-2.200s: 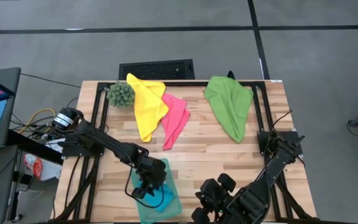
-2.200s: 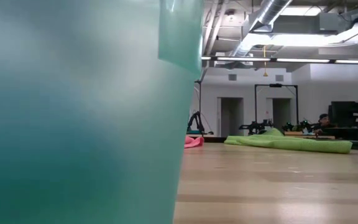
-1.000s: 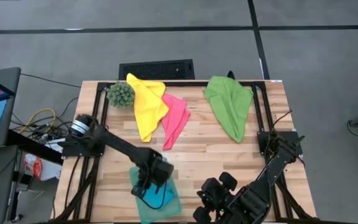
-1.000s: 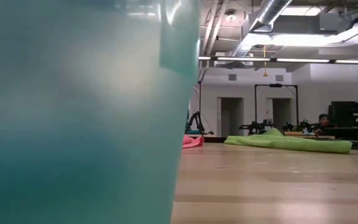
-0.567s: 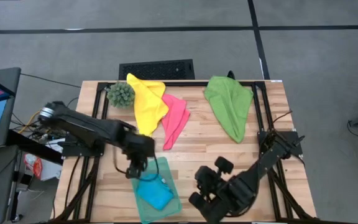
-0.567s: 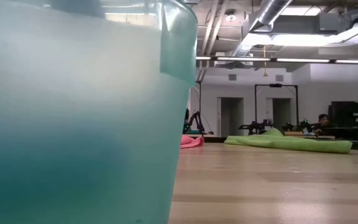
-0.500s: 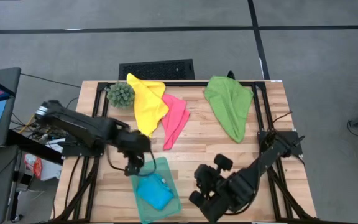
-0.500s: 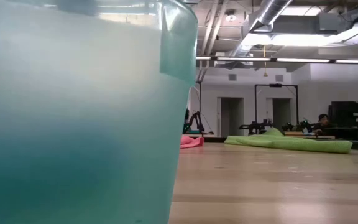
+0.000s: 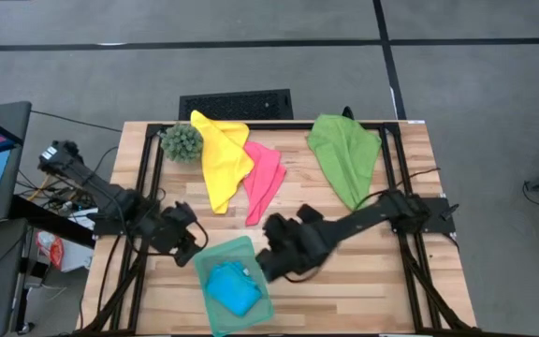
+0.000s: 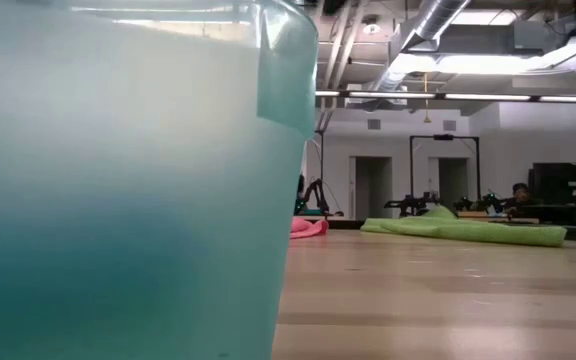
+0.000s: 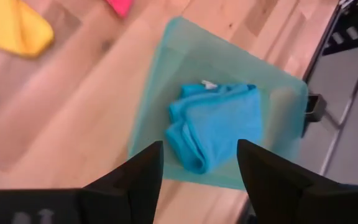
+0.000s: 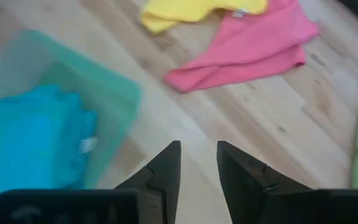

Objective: Fold microfiber towels
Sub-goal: Adjust the bin, then fold the pink microfiber towel

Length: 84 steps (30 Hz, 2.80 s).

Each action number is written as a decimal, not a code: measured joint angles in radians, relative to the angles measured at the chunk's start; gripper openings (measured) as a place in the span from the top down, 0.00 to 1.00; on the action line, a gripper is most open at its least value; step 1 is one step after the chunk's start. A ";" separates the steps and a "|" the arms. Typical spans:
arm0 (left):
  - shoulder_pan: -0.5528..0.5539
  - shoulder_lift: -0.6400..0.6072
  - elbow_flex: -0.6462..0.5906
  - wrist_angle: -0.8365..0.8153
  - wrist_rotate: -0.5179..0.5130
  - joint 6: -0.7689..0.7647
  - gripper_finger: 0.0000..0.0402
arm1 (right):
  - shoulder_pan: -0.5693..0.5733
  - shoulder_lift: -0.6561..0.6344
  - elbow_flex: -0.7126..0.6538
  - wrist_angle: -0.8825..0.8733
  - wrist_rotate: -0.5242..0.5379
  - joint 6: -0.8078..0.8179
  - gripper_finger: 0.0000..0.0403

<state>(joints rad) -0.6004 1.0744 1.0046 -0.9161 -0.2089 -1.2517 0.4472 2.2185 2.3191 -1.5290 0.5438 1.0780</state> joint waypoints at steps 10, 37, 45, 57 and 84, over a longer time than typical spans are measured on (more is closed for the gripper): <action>-0.192 -0.003 -0.015 0.009 -0.034 -0.267 0.56 | -0.087 0.275 -0.002 0.140 -0.251 -0.175 0.70; -0.390 0.057 -0.013 0.169 0.153 -0.271 0.60 | -0.168 -0.067 0.005 0.243 -0.295 -0.545 0.71; -0.278 0.314 -0.010 0.209 0.086 -0.014 0.94 | 0.019 -0.282 0.006 0.027 0.019 -0.285 0.71; 0.013 0.553 -0.004 0.262 0.228 0.471 1.00 | 0.135 -0.355 0.005 -0.043 0.142 -0.135 0.71; -0.005 0.092 -0.012 -0.222 0.033 -0.061 1.00 | 0.229 -0.349 0.004 -0.042 0.180 -0.164 0.71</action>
<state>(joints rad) -0.6053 1.1663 0.9928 -1.1377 -0.1755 -1.3123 0.6765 1.8698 2.3234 -1.5711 0.7242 0.9144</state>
